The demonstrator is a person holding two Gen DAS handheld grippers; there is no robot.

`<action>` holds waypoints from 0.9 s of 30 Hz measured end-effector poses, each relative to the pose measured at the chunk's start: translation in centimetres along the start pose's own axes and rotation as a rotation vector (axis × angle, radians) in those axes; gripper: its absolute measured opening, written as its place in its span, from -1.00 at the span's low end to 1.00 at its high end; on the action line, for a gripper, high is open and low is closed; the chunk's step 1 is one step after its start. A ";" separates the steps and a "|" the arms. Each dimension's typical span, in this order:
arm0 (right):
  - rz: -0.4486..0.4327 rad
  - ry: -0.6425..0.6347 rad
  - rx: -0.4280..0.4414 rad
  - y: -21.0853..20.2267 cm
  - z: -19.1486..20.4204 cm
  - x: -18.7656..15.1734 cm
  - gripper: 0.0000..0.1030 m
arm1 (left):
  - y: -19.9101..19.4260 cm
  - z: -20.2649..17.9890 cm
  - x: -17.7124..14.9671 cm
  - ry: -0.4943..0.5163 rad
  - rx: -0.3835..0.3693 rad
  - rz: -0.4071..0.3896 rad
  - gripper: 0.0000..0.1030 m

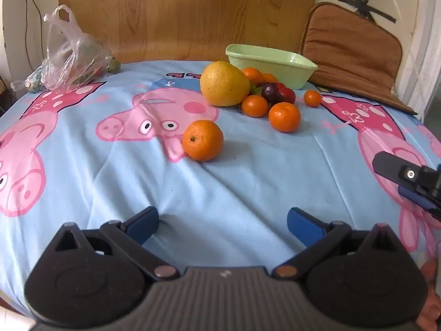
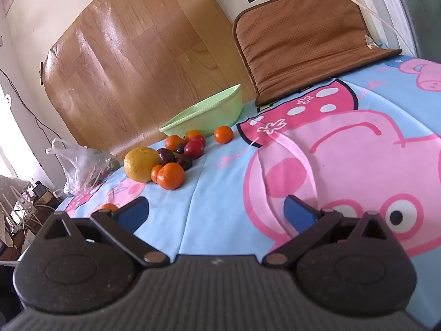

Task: Organize fruits
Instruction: 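Move both grippers open toward the tangerines on the cloth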

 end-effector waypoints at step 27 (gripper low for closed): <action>-0.147 -0.378 0.022 -1.1 5.8 -1.1 -0.09 | -3.9 5.2 1.5 0.035 -0.015 -0.301 0.57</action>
Point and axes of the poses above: each gripper's, at about its wrist camera, not at the fingertips, and y roughly the way its jaws point, z to its left, x to its top, the point moved 9 cm from there along y, roughly the way its jaws point, and after that the axes turned 15 degrees about -x, right-handed, at the moved point
